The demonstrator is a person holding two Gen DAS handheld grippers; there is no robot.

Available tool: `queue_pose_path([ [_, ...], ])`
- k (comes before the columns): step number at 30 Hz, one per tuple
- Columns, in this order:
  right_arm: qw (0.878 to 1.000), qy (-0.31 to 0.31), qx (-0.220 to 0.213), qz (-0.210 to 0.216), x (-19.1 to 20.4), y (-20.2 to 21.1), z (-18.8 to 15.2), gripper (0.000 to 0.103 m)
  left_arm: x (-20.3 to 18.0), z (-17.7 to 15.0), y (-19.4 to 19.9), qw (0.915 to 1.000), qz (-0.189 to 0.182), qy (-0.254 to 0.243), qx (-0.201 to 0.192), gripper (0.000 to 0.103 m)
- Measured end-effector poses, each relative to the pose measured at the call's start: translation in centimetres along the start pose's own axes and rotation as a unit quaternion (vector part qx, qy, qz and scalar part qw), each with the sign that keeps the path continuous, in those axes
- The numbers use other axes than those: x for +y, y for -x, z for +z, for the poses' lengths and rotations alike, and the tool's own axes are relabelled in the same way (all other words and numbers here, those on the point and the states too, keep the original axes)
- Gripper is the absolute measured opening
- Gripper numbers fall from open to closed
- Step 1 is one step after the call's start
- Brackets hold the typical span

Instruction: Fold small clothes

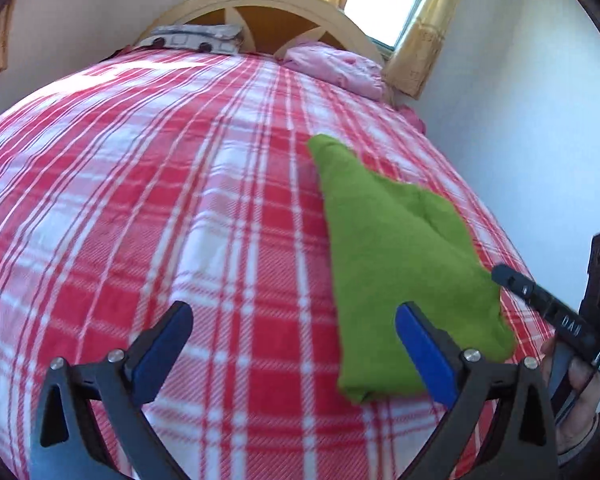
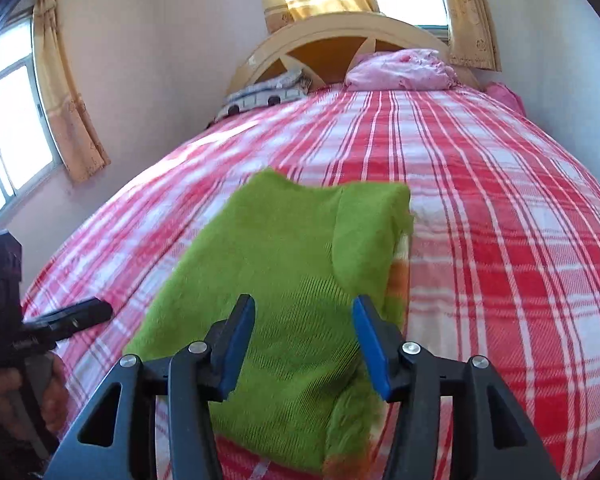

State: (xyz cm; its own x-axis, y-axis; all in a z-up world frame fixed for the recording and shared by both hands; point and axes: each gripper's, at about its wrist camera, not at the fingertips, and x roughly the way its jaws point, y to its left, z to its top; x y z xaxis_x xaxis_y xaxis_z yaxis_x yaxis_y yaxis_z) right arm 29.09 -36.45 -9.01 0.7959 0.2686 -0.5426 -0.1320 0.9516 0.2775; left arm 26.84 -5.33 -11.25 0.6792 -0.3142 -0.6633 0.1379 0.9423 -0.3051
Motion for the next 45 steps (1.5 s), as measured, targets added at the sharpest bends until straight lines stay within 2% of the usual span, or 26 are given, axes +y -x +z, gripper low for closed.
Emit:
queue_pose_path([
  [2, 1.000, -0.022, 0.003, -0.004, -1.2, -0.7, 1.1, 0.067, -1.0, 0.5, -1.6, 0.9997, -0.008, -0.020, 0.009, 0.103],
  [4, 0.999, -0.035, 0.031, -0.002, -2.4, -2.7, 2.1, 0.067, -1.4, 0.3, -3.2, 0.9993, -0.004, -0.029, 0.024, 0.103],
  [9, 0.990, -0.097, 0.106, 0.009, -6.7, -8.0, 2.2, 0.067, -1.6, -0.4, -4.6, 0.9982, -0.039, -0.016, 0.043, 0.103],
  [11, 0.988, -0.109, 0.107, 0.008, -8.0, -8.9, 2.2, 0.067, -1.7, -0.5, -5.3, 0.9970, -0.051, -0.018, 0.055, 0.103],
  [15, 0.979, -0.163, 0.108, 0.066, -10.2, -10.7, 2.0, 0.067, -2.7, -0.8, -5.5, 0.9965, -0.049, -0.036, 0.057, 0.103],
  [17, 0.976, -0.172, 0.106, 0.080, -10.4, -11.3, 2.3, 0.065, -3.1, -0.9, -5.7, 0.9962, -0.044, -0.045, 0.059, 0.103],
  [21, 0.976, -0.166, 0.108, 0.092, -9.9, -12.7, 2.4, 0.059, -3.0, -1.0, -5.8, 0.9959, -0.047, -0.045, 0.062, 0.103],
  [23, 0.976, -0.164, 0.108, 0.097, -9.7, -13.0, 2.3, 0.049, -3.1, -1.0, -6.0, 0.9958, -0.045, -0.049, 0.062, 0.103],
  [26, 0.974, -0.168, 0.100, 0.111, -10.2, -12.9, 1.8, 0.044, -3.4, -1.0, -6.1, 0.9953, -0.044, -0.057, 0.064, 0.103],
  [30, 0.977, -0.158, 0.095, 0.107, -9.9, -12.7, 1.7, 0.042, -3.9, -1.0, -6.3, 0.9944, -0.044, -0.072, 0.064, 0.103],
  [34, 0.989, -0.108, 0.079, 0.070, -8.2, -12.0, 1.5, 0.040, -4.6, -1.1, -6.4, 0.9920, -0.051, -0.095, 0.066, 0.094],
  [38, 0.988, -0.110, 0.081, 0.070, -7.9, -12.0, 1.5, 0.040, -5.0, -1.2, -6.4, 0.9905, -0.056, -0.106, 0.066, 0.088],
  [40, 0.988, -0.113, 0.081, 0.072, -7.7, -12.1, 1.6, 0.040, -5.2, -1.3, -6.3, 0.9898, -0.062, -0.111, 0.065, 0.079],
  [42, 0.987, -0.117, 0.081, 0.075, -7.7, -12.0, 1.6, 0.040, -5.5, -1.6, -6.0, 0.9887, -0.064, -0.120, 0.064, 0.075],
  [45, 0.990, -0.101, 0.079, 0.053, -7.0, -11.6, 1.5, 0.040, -5.7, -1.6, -5.9, 0.9881, -0.068, -0.122, 0.064, 0.070],
])
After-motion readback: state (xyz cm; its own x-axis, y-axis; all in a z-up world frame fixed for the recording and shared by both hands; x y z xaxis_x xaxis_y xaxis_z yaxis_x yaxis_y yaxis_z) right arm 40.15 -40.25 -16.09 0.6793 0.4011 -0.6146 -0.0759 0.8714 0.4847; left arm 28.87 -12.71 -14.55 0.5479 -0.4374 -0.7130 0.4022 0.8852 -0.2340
